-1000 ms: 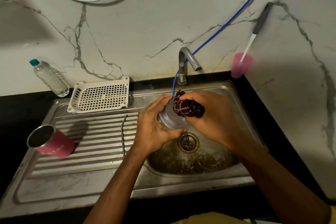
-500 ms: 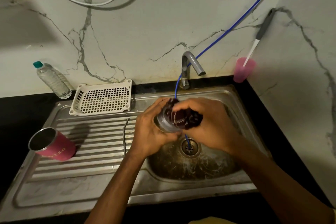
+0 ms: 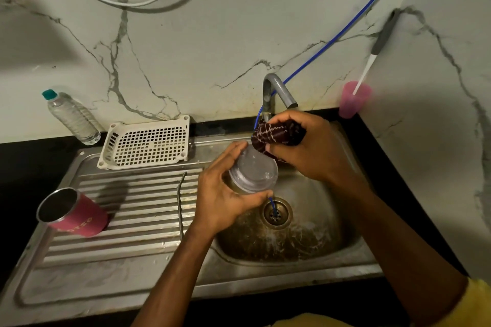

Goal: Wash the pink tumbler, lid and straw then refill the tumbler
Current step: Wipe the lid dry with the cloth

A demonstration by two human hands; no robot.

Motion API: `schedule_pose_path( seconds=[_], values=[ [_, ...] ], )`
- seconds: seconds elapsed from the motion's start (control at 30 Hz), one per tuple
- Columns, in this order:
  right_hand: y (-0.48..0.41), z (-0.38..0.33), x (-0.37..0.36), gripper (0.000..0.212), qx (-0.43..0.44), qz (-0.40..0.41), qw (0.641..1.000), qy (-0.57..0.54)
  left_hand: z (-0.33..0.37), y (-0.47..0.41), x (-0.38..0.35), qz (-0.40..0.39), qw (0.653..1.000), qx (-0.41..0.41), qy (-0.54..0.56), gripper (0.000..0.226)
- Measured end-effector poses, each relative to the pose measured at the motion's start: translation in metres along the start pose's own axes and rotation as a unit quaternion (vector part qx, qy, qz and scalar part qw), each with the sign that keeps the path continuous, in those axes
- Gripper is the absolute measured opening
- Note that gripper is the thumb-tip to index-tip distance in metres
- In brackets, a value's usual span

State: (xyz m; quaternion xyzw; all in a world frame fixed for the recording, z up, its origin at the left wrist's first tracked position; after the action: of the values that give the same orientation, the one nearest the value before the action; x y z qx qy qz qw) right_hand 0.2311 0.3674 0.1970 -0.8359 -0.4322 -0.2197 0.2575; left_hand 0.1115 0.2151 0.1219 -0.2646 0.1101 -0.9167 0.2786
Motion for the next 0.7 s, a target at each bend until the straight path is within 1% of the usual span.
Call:
schedule_pose_path(
  seconds=[0.13,0.23,0.27,0.37,0.53,0.63,0.7],
  values=[
    [0.005,0.019,-0.01,0.037,-0.1,0.019,0.982,-0.157,0.003,0.001,0.013,0.035,0.999,-0.022,-0.017,0.096],
    [0.026,0.029,-0.02,0.037,-0.117,0.033,0.963,-0.241,0.002,-0.002,0.023,0.072,0.997,-0.006,0.012,0.095],
    [0.035,0.03,-0.023,0.038,-0.112,0.036,0.961,-0.251,0.002,-0.004,0.025,0.078,0.997,-0.001,0.019,0.095],
    [0.052,0.026,-0.029,0.043,-0.086,0.044,0.97,-0.222,0.002,-0.006,0.024,0.069,0.997,-0.001,0.02,0.095],
    [0.044,0.02,-0.018,0.047,-0.076,0.129,0.965,-0.217,0.005,-0.009,0.017,0.044,0.998,-0.011,0.034,0.091],
    [0.029,0.022,-0.009,0.042,-0.064,0.162,0.954,-0.243,0.01,-0.007,0.009,0.007,0.999,-0.008,0.037,0.093],
    [0.022,0.02,-0.008,0.038,-0.058,0.157,0.956,-0.242,0.014,-0.005,0.003,-0.011,0.999,-0.006,0.035,0.095]
  ],
)
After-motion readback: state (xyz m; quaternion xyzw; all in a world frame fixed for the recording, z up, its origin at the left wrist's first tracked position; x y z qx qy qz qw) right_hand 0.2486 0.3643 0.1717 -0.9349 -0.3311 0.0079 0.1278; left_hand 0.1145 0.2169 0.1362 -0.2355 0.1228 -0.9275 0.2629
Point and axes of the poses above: each hand's wrist, its own y-axis away from the middle knuckle, its own x-axis out of the back of the hand, z = x × y, the point moved 3 cm from there along -y, towards the middle knuckle, and after that the axes turned 9 degrees about -z, right-handed, at the moved point
